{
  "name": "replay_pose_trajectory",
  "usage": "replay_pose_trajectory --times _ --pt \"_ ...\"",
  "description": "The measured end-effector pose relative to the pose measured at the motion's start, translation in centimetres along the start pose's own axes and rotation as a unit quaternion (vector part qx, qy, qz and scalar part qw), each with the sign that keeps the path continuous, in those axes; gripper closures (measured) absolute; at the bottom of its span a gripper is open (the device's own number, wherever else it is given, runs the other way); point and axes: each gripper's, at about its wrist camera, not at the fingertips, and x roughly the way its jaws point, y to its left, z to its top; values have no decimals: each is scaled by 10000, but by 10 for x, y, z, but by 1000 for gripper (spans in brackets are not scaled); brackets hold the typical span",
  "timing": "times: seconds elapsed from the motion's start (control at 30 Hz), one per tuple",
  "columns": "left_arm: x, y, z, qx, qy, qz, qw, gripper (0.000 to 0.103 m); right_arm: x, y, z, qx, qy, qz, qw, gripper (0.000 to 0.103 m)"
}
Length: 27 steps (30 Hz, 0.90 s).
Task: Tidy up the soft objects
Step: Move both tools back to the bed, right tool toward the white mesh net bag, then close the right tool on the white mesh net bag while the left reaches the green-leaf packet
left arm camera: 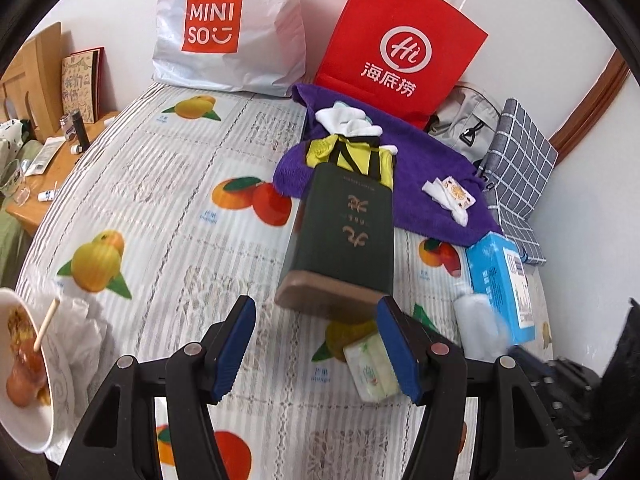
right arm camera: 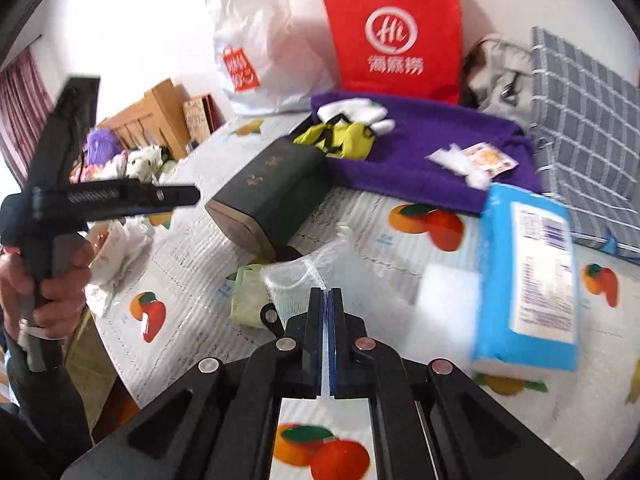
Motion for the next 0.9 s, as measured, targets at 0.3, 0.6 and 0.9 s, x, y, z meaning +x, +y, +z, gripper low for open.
replay_pose_trajectory --times 0.3,0.6,0.9 --pt "-1 -18 -30 185 123 111 9997 42 -52 -19 -44 193 -100 -477 9986 101" --pt "4 -37 -53 451 257 230 9984 42 -15 -40 -89 350 470 -327 9977 84" --pt "13 -40 -61 407 357 171 9984 42 -15 -51 -104 213 86 -439 9988 18"
